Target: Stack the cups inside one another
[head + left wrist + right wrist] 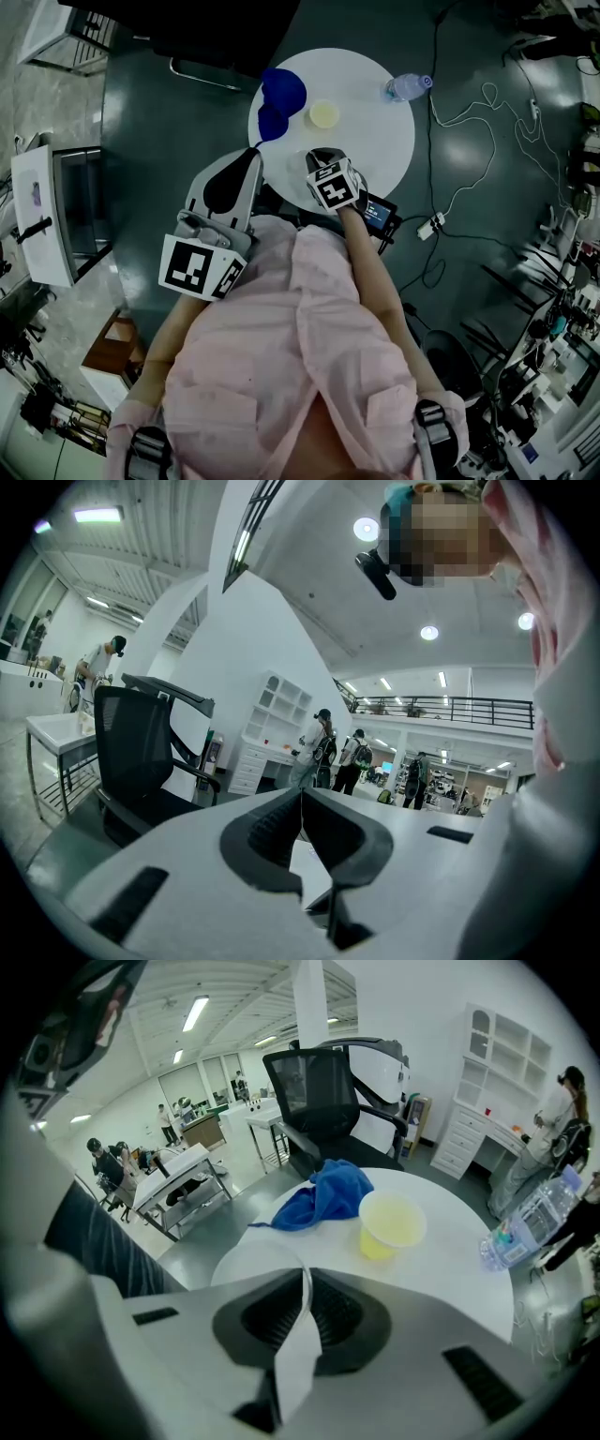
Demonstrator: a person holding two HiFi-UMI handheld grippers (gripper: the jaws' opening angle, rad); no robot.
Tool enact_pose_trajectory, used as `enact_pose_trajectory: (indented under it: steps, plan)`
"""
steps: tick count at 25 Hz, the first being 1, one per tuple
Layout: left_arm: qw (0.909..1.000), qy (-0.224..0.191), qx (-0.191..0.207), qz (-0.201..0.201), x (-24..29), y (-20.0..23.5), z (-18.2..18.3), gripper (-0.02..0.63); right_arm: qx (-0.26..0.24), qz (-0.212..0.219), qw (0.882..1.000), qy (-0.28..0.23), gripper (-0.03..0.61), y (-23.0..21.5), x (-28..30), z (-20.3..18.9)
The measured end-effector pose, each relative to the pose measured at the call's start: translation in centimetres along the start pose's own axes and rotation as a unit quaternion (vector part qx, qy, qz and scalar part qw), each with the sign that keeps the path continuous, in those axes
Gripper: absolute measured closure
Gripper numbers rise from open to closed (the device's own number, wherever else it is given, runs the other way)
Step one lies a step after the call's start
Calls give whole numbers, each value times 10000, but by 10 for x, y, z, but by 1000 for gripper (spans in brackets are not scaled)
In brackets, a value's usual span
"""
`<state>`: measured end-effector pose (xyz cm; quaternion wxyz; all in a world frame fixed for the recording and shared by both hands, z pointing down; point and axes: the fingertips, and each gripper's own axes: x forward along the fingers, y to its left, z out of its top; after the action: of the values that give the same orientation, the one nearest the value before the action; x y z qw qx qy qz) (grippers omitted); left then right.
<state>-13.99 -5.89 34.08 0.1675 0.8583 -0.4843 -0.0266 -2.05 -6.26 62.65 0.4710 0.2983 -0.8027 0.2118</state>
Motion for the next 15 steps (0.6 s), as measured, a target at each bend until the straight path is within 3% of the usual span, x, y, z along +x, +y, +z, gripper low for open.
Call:
enact_pose_trajectory:
  steps: [15]
  plan:
    - [10000, -13, 1, 3, -2, -1, -1, 594, -614, -53, 9980, -125, 537, 10, 3, 5]
